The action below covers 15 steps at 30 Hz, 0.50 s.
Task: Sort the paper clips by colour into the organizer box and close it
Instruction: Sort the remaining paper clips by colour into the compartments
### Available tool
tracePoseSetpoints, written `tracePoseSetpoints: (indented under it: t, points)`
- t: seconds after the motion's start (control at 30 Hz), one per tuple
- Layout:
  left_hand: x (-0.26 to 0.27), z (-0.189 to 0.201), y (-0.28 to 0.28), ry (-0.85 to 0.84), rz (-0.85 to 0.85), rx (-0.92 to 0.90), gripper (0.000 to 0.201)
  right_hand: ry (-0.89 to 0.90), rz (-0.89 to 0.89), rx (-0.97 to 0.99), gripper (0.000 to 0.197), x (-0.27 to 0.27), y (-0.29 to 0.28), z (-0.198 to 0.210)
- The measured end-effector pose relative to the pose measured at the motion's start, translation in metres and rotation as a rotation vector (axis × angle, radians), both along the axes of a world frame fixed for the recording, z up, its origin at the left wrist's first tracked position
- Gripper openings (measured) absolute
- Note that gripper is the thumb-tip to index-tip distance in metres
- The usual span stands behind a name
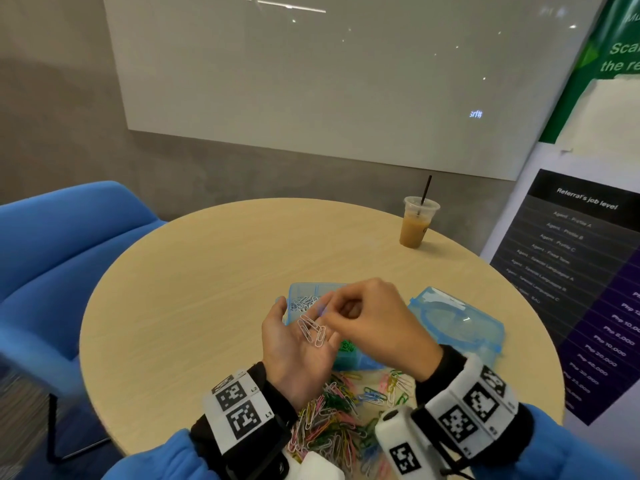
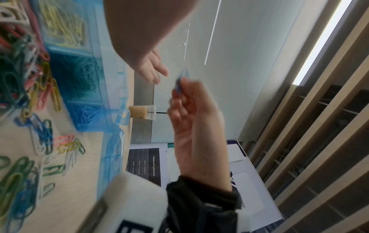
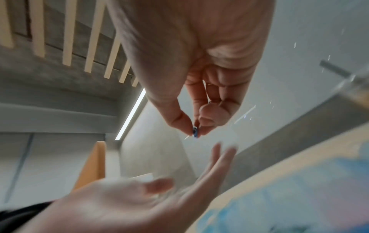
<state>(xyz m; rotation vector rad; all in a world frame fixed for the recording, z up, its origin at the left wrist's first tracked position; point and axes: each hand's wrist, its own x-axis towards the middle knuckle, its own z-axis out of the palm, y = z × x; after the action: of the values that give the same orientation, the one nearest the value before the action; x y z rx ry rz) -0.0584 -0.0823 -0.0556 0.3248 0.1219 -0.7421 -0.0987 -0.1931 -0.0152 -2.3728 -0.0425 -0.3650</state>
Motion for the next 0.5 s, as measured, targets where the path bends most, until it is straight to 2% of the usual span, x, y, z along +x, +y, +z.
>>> tracePoseSetpoints:
  t: [0.1, 0.23, 0.37, 0.5]
  points:
    - [0.005, -0.001, 0.001, 0.024, 0.055, 0.049, 0.069, -0.069, -0.13, -0.054, 0.018, -0.001, -0.025, 0.008]
    - [0.007, -0.003, 0.003, 0.012, 0.055, 0.082, 0.068, -0.001, -0.239, -0.159, 0.016, -0.001, -0.052, 0.003]
    - [0.004, -0.002, 0.002, -0.012, 0.013, 0.062, 0.07, 0.06, -0.275, -0.267, 0.026, -0.002, -0.058, -0.01]
    - [0.004, -0.003, 0.002, -0.032, -0.007, 0.066, 0.072, -0.065, -0.234, -0.216, 0.027, -0.007, -0.05, -0.005]
